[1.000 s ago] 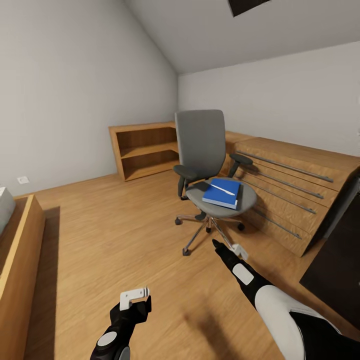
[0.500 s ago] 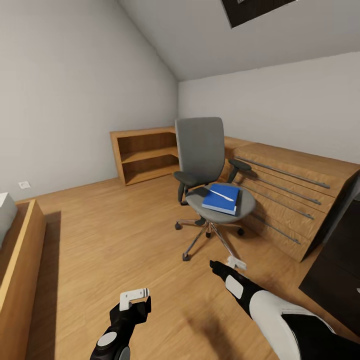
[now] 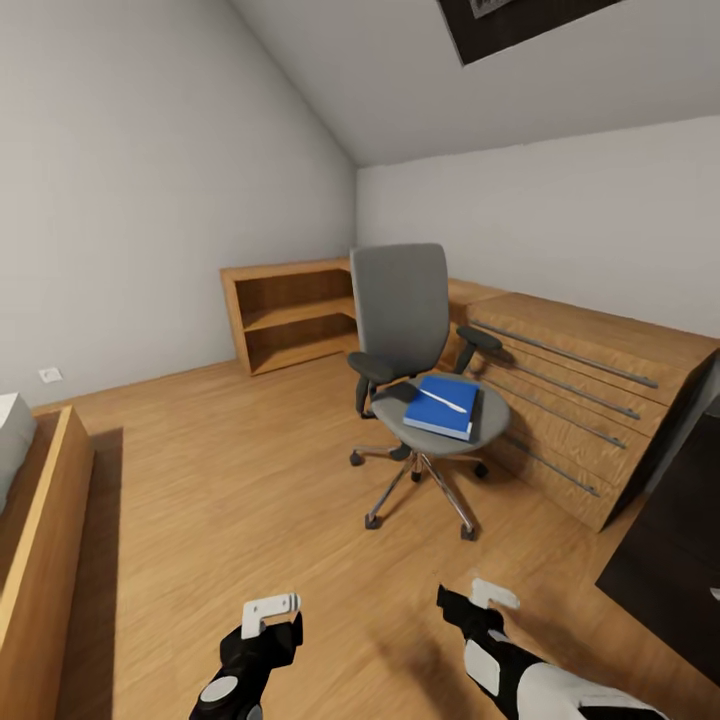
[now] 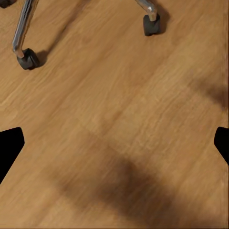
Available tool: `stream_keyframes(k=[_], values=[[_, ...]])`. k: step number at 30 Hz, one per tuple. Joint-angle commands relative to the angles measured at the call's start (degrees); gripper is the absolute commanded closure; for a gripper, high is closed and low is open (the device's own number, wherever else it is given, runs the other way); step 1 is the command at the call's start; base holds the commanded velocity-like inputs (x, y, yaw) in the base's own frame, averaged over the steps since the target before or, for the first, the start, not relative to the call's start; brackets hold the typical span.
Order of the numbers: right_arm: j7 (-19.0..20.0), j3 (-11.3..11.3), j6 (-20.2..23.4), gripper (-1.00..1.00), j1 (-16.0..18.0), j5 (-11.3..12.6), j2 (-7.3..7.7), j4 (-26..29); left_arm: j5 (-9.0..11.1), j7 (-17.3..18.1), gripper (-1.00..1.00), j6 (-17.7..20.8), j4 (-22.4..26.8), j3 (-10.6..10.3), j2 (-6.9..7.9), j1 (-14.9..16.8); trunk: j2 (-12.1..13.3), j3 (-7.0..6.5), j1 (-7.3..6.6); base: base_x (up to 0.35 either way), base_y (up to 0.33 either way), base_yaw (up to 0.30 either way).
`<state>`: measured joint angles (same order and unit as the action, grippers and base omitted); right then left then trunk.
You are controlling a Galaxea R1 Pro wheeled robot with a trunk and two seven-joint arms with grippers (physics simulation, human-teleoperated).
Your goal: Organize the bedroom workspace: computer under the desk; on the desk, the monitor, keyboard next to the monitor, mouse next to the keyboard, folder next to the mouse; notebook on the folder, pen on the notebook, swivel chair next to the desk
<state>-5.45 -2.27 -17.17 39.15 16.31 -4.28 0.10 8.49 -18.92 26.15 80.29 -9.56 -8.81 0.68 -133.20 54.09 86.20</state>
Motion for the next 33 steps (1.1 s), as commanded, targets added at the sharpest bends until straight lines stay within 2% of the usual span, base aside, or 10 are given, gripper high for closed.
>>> stream_keyframes(k=[1,3,6,9,10,13,14,21,26,33], values=[[-0.1,-0.1,-1.6,-1.00,-0.5,-1.1,0.07,-0.1,0.6,-0.6,-1.00,0.2,-0.6,0.0,0.04,0.0,0.4,-0.14,-0.24,0.000,0.000,0.000],[-0.2,-0.1,-5.0,-1.00,-1.7,-4.1,0.24,-0.3,0.6,-1.0,-1.00,0.1,-2.7,0.3,0.07,0.0,1.2,-0.50,-0.68,0.000,0.000,0.000],[-0.3,-0.1,-7.4,-1.00,-2.9,-6.0,0.31,-0.4,0.6,-1.7,-1.00,-0.3,-5.0,1.0,0.09,0.0,2.4,-1.03,-1.34,0.000,0.000,0.000],[-0.4,-0.1,-9.0,-1.00,-4.4,-7.2,0.19,-0.5,0.6,-2.6,-1.00,-3.0,-8.2,1.6,0.10,0.0,3.6,-1.57,-2.00,0.000,0.000,0.000],[-0.4,-0.1,-9.5,-1.00,-5.2,-7.7,0.04,-0.5,0.6,-3.0,-1.00,-6.4,-11.4,1.9,0.21,0.0,4.0,-1.75,-2.22,0.000,0.000,0.000],[-0.4,-0.1,-9.8,-1.00,-5.6,-7.9,-0.08,-0.5,0.6,-3.1,-1.00,-10.3,-15.4,2.0,0.37,0.0,5.2,-2.29,-2.87,0.000,0.000,0.000],[-0.4,-0.1,-9.9,-1.00,-5.9,-8.0,-0.12,-0.5,0.6,-3.1,-1.00,-12.8,-17.9,2.0,0.43,0.0,5.6,-2.47,-3.09,0.000,0.000,0.000],[-0.5,-0.1,-10.8,-1.00,-6.5,-8.1,0.02,-0.5,0.4,-3.2,-1.00,-20.0,-24.3,1.9,0.85,0.0,8.4,-3.73,-4.63,0.000,0.000,-0.028],[-0.4,-0.1,-11.3,-1.00,-6.6,-8.2,0.14,-0.5,0.5,-3.3,-1.00,-21.4,-26.0,1.8,0.97,0.0,10.4,-4.63,-5.73,-0.064,0.000,-0.234],[-0.5,-0.1,-11.4,-1.00,-6.7,-8.1,0.15,-0.5,0.5,-3.3,-1.00,-21.5,-27.2,1.8,0.98,0.0,13.2,-5.88,-7.27,-0.280,0.000,-0.275]])
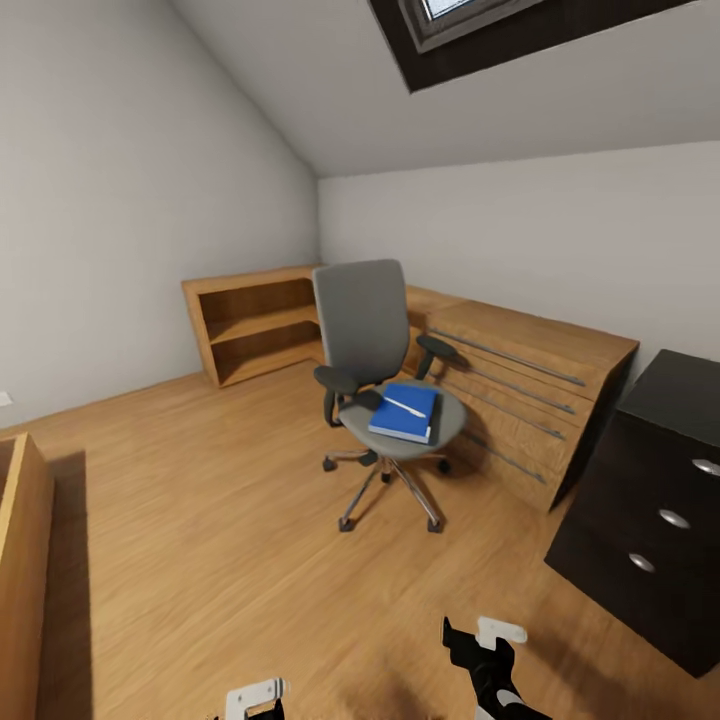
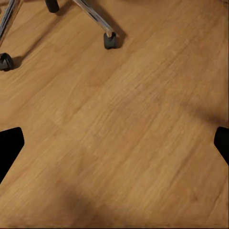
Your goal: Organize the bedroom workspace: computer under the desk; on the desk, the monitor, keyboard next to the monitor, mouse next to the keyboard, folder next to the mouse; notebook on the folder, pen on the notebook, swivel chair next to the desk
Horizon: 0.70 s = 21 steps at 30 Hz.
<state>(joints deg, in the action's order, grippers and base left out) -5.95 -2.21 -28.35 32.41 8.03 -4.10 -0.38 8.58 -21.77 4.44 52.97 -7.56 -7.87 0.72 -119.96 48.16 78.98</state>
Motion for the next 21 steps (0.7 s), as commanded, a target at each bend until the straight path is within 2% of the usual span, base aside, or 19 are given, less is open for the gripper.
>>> stream_keyframes(k=[1,6,21], values=[[0.0,-0.2,-0.2,-1.00,0.0,0.2,-0.03,-0.1,0.4,-0.4,-1.00,0.2,0.0,-0.2,0.04,0.0,0.4,-0.13,-0.26,-0.224,0.000,-0.291],[0.1,-0.2,-0.2,-1.00,0.0,0.4,0.03,-0.1,0.4,-0.4,-1.00,0.2,-0.5,-0.2,0.03,0.0,2.4,-1.03,-1.36,-0.096,0.000,-0.295],[0.0,-0.2,-0.2,-1.00,0.0,0.5,-0.05,-0.1,0.4,-0.4,-1.00,0.2,-0.6,-0.2,-0.04,0.0,8.4,-3.72,-4.66,-0.005,0.000,-0.299]])
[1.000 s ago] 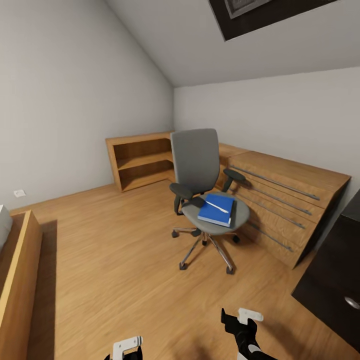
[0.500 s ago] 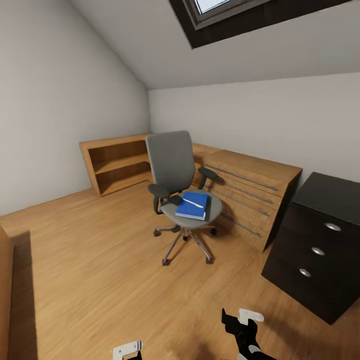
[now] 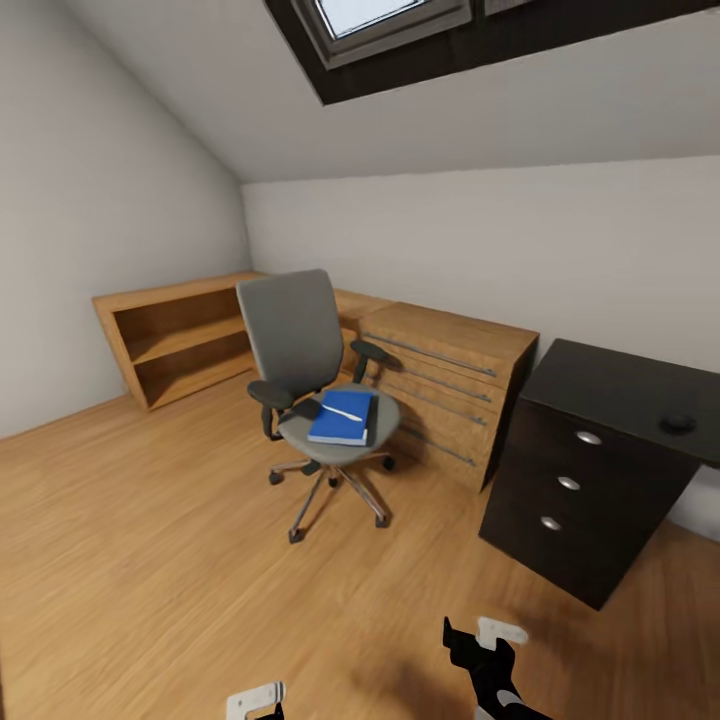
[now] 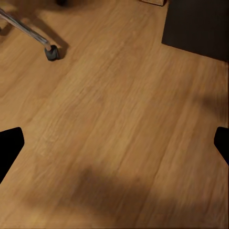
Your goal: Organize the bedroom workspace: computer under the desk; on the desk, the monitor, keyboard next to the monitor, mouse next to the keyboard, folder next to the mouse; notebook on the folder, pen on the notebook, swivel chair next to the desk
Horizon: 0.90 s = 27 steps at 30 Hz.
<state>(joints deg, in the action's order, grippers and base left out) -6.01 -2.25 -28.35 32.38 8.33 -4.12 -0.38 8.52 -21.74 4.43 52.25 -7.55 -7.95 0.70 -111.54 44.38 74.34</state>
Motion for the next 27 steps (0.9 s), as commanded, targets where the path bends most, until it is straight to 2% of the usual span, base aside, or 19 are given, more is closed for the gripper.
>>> stream_keyframes(k=[1,6,15,27], values=[[0.0,-0.2,-0.2,-1.00,0.0,0.2,-0.04,-0.1,0.5,-0.4,-1.00,0.2,0.1,-0.2,0.04,0.0,0.4,-0.13,-0.23,-0.009,0.000,-0.299],[0.0,-0.2,-0.2,-1.00,0.0,0.2,-0.17,-0.1,0.5,-0.4,-1.00,0.2,-0.3,-0.2,0.04,0.0,2.4,-1.03,-1.33,-0.134,0.000,-0.299],[0.0,-0.2,-0.2,-1.00,0.0,0.2,-0.34,-0.1,0.5,-0.4,-1.00,0.2,-0.5,-0.2,0.04,0.0,6.0,-2.64,-3.31,-0.293,0.019,-0.299],[0.0,-0.1,-0.3,-1.00,0.0,0.1,-0.36,-0.1,0.6,-0.2,-1.00,0.2,-0.6,-0.1,0.12,0.0,10.8,-4.67,-5.94,-0.310,0.147,-0.298]])
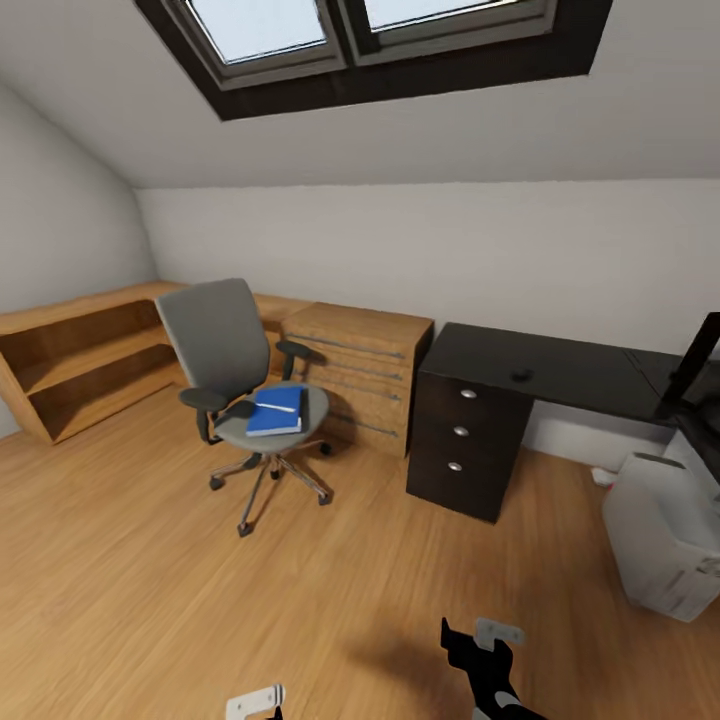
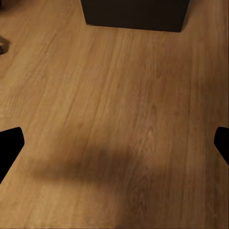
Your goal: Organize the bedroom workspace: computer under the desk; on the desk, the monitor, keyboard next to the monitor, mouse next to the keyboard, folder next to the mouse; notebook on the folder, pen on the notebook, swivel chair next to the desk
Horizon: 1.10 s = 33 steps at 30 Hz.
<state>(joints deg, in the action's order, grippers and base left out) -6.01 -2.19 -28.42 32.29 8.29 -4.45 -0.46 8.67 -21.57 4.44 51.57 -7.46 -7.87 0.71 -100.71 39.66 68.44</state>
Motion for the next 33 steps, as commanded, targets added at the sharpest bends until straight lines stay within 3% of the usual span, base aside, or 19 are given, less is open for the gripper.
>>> stream_keyframes(k=[1,8,23,33], values=[[0.0,-0.2,-0.2,-1.00,0.1,0.2,-0.04,-0.1,0.5,-0.4,-1.00,0.2,0.1,-0.2,0.05,0.0,0.4,-0.11,-0.26,-0.274,0.160,-0.297],[0.0,-0.2,-2.9,-1.00,-0.2,-0.1,-0.60,-0.5,0.5,-0.5,-1.00,0.2,0.0,-0.3,0.05,0.0,3.2,-1.21,-1.80,-0.104,0.065,-0.296],[0.0,-0.2,-3.6,-1.00,-0.4,-0.2,-0.73,-0.6,0.3,-0.5,-1.00,0.2,-1.2,-0.4,-0.03,0.0,9.2,-3.52,-5.10,-0.008,0.005,-0.292],[0.2,-0.2,-3.6,-1.00,-0.5,-0.3,-0.73,-0.6,0.4,-0.4,-1.00,0.2,-1.5,-0.5,-0.04,0.0,13.2,-5.01,-7.29,0.000,0.000,-0.084]])
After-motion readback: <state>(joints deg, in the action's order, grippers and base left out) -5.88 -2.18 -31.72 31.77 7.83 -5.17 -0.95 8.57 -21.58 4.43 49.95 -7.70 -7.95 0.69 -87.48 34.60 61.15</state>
